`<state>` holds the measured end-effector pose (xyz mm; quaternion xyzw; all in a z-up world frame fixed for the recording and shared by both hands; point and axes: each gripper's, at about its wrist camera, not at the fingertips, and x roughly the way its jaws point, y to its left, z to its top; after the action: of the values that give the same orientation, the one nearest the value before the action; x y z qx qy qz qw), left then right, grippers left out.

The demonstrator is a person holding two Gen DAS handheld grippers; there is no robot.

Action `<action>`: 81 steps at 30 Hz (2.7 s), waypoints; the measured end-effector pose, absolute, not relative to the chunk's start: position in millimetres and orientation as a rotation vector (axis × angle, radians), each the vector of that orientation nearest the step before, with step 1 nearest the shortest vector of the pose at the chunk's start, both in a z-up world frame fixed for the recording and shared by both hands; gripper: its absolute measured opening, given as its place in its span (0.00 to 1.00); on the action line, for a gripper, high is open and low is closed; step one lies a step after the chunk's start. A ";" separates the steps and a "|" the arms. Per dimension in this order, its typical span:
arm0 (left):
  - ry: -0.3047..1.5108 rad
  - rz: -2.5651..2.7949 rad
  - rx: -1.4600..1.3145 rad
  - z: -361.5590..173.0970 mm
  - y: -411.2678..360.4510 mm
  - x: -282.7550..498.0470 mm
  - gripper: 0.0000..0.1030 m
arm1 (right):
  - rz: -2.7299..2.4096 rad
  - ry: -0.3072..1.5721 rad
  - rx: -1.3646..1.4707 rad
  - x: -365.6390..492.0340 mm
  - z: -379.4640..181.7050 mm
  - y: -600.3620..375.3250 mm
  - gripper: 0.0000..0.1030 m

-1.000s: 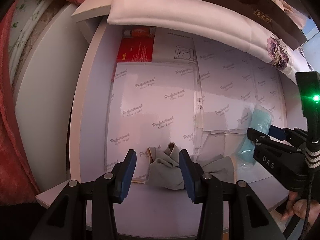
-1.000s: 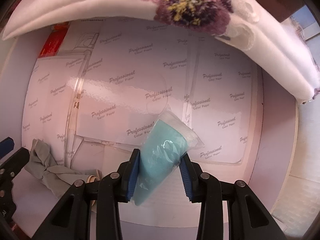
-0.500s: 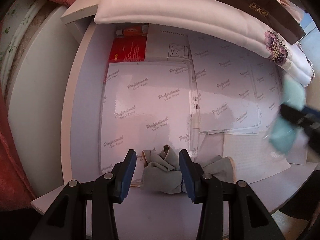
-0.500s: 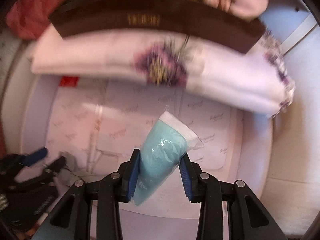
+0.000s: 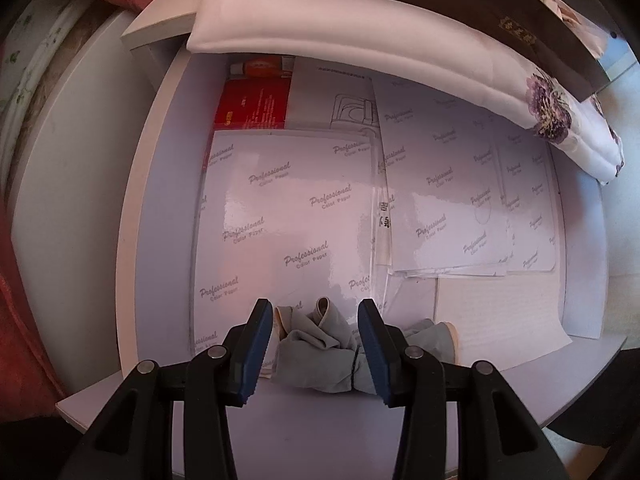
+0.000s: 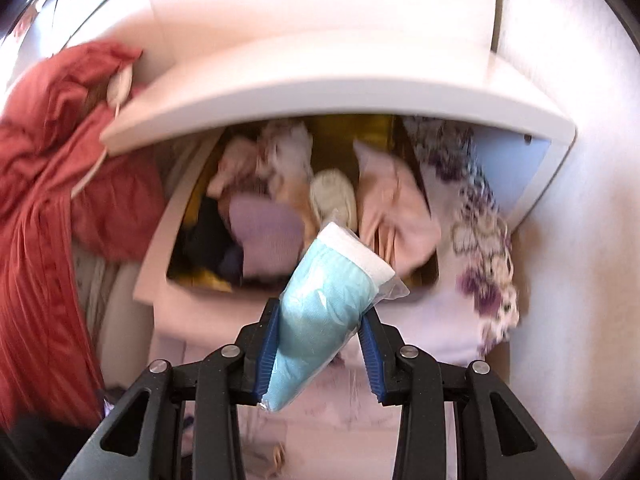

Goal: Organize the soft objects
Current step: 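Carry the mint-green packet up into the gold tray with the right tool, then open the right tool to release the packet into the tray, then move the right tool back down to the drawer while the left tool withdraws from the grey cloth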

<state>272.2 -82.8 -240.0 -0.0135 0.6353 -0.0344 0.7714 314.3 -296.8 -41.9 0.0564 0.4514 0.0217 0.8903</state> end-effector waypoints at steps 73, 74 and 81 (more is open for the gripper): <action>1.349 -0.065 -0.013 -227.6 -80.5 266.1 0.43 | -0.029 0.995 0.089 308.3 -99.0 -305.0 0.41; 1.345 -0.067 -0.011 -226.6 -80.2 265.2 0.43 | -0.043 0.999 0.099 299.9 -103.1 -307.1 0.42; 1.305 -0.092 -0.007 -214.7 -84.9 262.8 0.43 | -0.148 1.201 0.119 272.2 -170.3 -310.9 0.49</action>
<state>262.8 -84.9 -214.7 -0.0032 0.6070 -0.0430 0.7935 272.2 -310.9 -170.3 0.0561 0.5641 -0.0694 0.8209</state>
